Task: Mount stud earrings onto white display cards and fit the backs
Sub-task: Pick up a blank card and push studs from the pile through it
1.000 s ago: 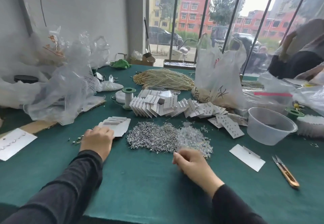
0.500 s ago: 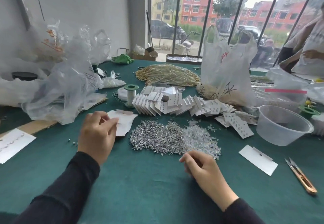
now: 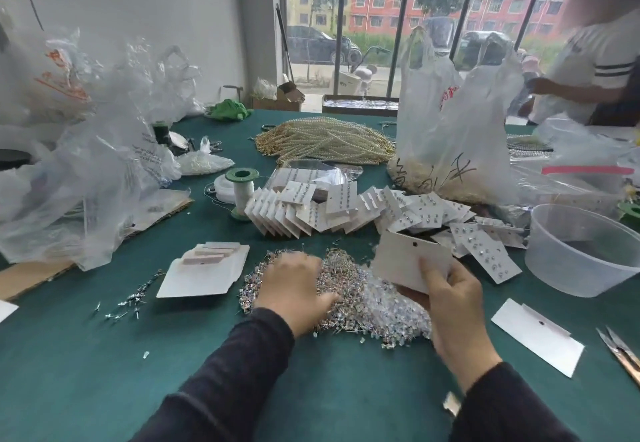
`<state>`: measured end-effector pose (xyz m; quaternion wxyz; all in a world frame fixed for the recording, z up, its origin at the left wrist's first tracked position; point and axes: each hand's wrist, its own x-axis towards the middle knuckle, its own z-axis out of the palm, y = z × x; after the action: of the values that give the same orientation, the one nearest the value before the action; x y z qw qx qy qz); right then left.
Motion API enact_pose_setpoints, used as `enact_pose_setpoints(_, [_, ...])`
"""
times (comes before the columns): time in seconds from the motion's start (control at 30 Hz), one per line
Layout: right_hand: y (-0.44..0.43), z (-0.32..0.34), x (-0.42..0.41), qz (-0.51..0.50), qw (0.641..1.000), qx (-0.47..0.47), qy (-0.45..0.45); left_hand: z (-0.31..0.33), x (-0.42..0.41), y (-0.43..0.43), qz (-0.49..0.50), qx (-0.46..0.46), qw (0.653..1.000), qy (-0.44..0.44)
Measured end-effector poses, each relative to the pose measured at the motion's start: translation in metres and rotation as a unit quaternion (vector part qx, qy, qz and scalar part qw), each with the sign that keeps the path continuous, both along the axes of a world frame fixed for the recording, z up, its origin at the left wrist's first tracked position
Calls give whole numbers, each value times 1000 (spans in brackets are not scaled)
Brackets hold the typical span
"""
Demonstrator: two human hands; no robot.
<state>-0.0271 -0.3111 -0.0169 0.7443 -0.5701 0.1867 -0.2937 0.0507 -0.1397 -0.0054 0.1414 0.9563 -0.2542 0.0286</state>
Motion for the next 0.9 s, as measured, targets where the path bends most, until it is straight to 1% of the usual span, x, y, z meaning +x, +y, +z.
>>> enact_pose_setpoints(0.03, [-3, -3, 1, -14, 1000, -9, 6, -8, 2, -2, -8, 17, 1000, 7])
enact_pose_setpoints(0.07, [-6, -6, 3, -25, 1000, -15, 7, -13, 4, -4, -13, 1, 1000, 18])
enact_pose_setpoints(0.13, [-9, -9, 6, -30, 999, -27, 3, -19, 7, -5, -14, -84, 996, 19])
enact_pose_setpoints(0.23, [-7, -9, 8, -19, 998, -52, 4, -20, 14, -4, -13, -177, 984, -17])
enact_pose_setpoints(0.37, [-7, -7, 9, -13, 1000, -24, -2, -12, 14, -3, -23, -267, 963, 13])
enact_pose_setpoints(0.47, [-5, -6, 8, -6, 1000, -21, -2, -8, 12, -2, -19, -309, 949, 52])
enact_pose_setpoints(0.6, [-1, -4, 6, 5, 1000, -18, 1, -6, 11, -1, 17, -364, 925, 109])
enact_pose_setpoints(0.7, [3, -3, 5, 11, 1000, -19, 0, -4, 8, -3, 5, -379, 915, 141])
enact_pose_setpoints(0.8, [6, -3, 3, 15, 999, -35, -1, -2, 3, -6, -12, -402, 896, 189])
enact_pose_setpoints(0.87, [8, -3, 2, 19, 999, -48, 0, -1, 0, -5, -29, -425, 872, 244])
enact_pose_setpoints(0.9, [8, -3, 1, 21, 998, -56, 1, 0, -2, -5, -39, -444, 850, 280])
